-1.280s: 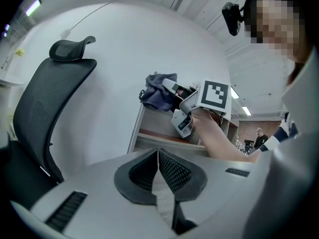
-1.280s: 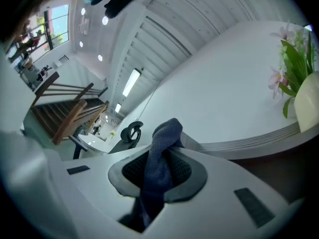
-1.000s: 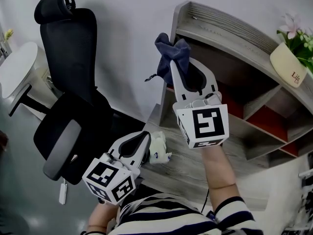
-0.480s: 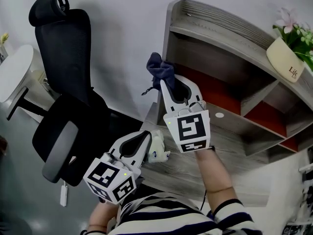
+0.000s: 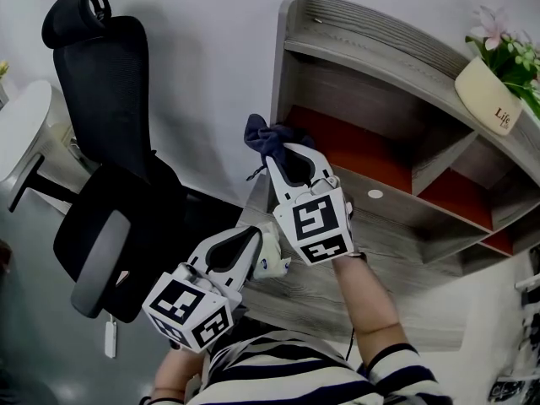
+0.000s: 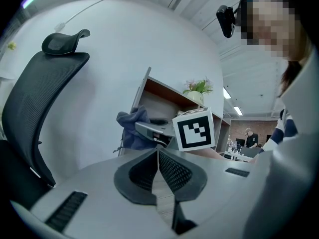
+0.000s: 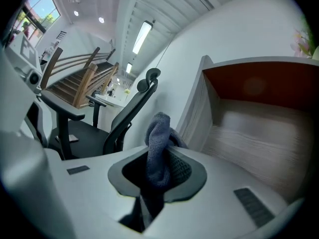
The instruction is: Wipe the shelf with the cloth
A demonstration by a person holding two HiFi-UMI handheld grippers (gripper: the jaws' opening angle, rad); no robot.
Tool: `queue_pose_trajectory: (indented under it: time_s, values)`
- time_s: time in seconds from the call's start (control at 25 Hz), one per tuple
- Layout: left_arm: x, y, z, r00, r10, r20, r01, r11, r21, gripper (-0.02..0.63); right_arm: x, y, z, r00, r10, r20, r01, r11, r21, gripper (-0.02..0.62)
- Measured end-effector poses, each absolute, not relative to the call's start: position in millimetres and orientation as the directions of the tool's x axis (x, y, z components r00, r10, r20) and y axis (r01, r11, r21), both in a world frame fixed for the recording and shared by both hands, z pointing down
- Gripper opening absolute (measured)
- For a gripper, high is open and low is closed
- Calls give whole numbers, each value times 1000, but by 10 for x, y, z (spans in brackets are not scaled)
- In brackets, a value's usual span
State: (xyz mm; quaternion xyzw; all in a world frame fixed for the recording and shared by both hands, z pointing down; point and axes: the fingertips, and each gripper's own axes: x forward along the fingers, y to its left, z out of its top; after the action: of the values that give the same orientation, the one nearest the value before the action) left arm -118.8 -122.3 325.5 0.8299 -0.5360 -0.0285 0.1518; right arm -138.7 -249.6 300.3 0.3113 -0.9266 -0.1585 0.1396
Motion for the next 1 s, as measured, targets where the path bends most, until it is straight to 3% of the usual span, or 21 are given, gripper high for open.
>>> queue_pose_trajectory:
  time_s: [0.24, 0.6, 1.0]
  values:
    - [-1098, -1209, 3201, 456, -886, 85, -865, -418, 279, 21, -1348, -2344, 2799, -799, -583, 148, -500, 780, 376, 72]
    - [-1055, -1191, 3169, 456, -887, 70, -864, -422, 276, 21, -1228, -2154, 1707, -809, -553, -200, -586, 728, 355, 71]
    - [-1097, -1105, 3168, 440, -896, 68, -869, -405, 284, 21, -1212, -2309, 1088, -689, -604, -401, -725, 579, 374, 71]
